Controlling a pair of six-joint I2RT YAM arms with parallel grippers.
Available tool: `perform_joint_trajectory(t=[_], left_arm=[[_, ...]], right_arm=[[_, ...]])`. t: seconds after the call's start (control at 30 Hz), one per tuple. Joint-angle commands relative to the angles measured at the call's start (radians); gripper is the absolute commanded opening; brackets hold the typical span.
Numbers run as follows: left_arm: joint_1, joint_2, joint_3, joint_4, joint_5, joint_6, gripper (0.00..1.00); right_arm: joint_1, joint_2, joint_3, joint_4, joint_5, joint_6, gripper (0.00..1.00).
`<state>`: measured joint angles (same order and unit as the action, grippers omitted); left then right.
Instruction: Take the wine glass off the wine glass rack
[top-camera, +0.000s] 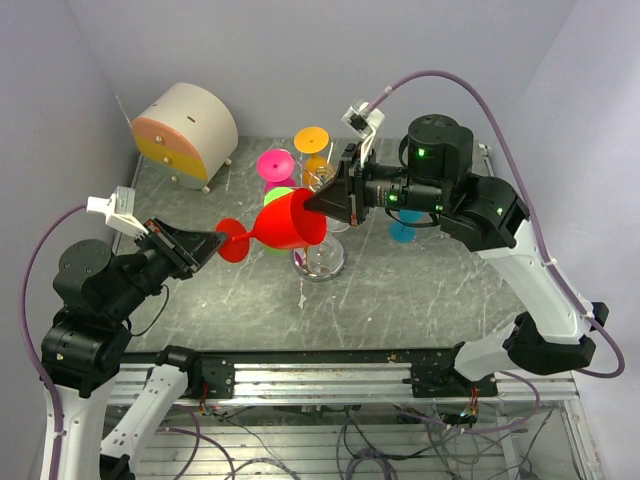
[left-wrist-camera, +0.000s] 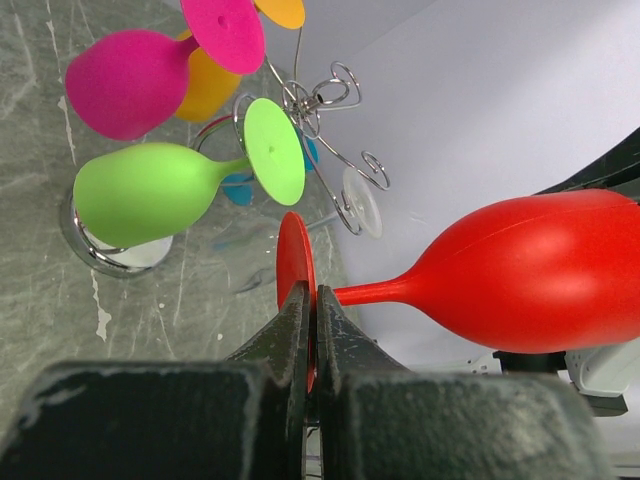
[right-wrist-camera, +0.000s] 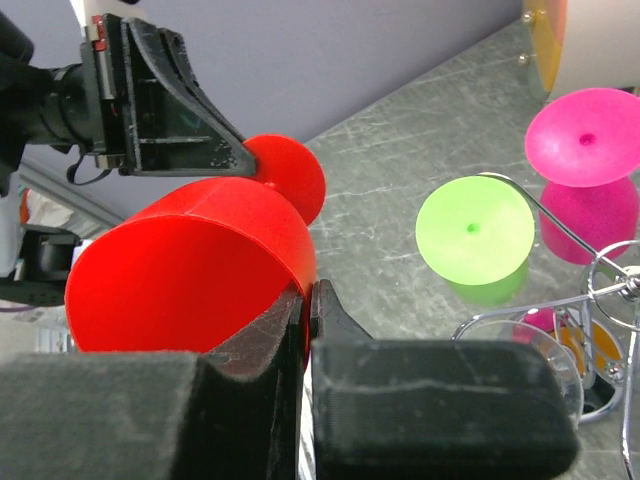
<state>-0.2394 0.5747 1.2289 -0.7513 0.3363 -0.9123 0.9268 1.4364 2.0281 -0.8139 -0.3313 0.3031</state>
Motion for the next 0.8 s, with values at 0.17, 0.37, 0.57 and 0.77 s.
perform_joint_trajectory(t=[0.17,0.37,0.57,0.77], left_arm=[[0.000,0.005,0.018,-0.038,-0.074,0.028,0.54],[0.000,-0.001,0.008,-0.057,-0.102,0.041,0.55],[0.000,-0.003,-0.007,-0.069,-0.114,0.060,0.54],[0.000,-0.001,-0.030,-0.089,-0.124,0.081,0.53]], right_arm=[[0.001,-0.073,0.093,0.025,0.404,-0.026,0.00],[0.000,-0.158,0.044,0.160,0.938,-0.152,0.00],[-0.036,-0.148,-0.114,0.529,1.478,-0.589,0.00],[-0.456,0.038,0.076,0.200,1.271,-0.395,0.00]])
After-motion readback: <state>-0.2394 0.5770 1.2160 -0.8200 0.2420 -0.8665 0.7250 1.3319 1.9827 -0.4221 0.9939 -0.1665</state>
